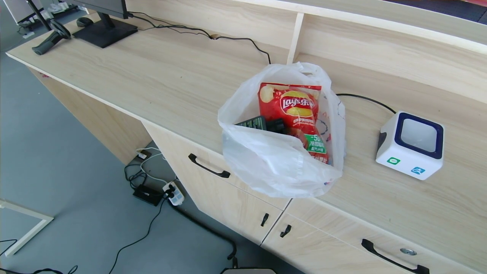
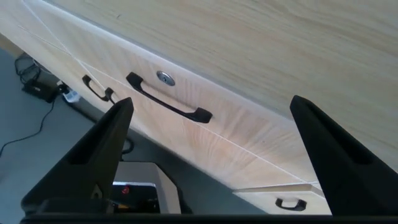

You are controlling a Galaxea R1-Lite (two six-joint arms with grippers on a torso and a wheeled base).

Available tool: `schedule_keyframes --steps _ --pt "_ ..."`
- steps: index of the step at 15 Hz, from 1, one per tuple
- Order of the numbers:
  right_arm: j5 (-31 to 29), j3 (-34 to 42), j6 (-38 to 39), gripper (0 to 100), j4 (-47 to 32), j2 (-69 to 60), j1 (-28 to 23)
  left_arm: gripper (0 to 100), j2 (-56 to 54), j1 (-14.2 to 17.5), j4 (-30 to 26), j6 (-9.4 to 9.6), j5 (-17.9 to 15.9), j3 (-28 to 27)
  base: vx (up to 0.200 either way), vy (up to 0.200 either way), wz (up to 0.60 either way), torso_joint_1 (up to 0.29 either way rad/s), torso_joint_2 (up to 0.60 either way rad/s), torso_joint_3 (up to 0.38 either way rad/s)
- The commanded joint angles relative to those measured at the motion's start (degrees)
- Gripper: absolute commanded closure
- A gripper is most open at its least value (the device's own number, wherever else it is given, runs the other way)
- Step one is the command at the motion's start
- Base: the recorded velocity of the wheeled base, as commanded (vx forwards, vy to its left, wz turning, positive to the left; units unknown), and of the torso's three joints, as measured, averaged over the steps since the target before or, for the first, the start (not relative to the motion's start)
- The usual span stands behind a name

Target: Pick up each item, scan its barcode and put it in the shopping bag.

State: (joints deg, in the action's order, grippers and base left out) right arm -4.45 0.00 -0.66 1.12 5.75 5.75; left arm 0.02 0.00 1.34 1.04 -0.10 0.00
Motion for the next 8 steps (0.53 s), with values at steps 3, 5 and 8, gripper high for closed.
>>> schedule_keyframes --steps 3,5,8 --pt "0.1 -0.1 -1.3 0 -0.6 2.4 -4.5 0 0.0 0.0 0.0 -0.07 0.0 0.0 0.000 0.000 0.00 0.000 0.00 0.000" --pt "0.1 -0.1 0.7 0 -0.7 -0.4 -10.8 0 0.0 0.0 0.0 -0.07 0.0 0.0 0.000 0.000 0.00 0.000 0.00 0.000" --pt "1.3 -0.2 -0.1 0 -1.0 -0.4 -10.0 0 0.0 0.0 0.0 0.02 0.0 0.0 0.000 0.000 0.00 0.000 0.00 0.000"
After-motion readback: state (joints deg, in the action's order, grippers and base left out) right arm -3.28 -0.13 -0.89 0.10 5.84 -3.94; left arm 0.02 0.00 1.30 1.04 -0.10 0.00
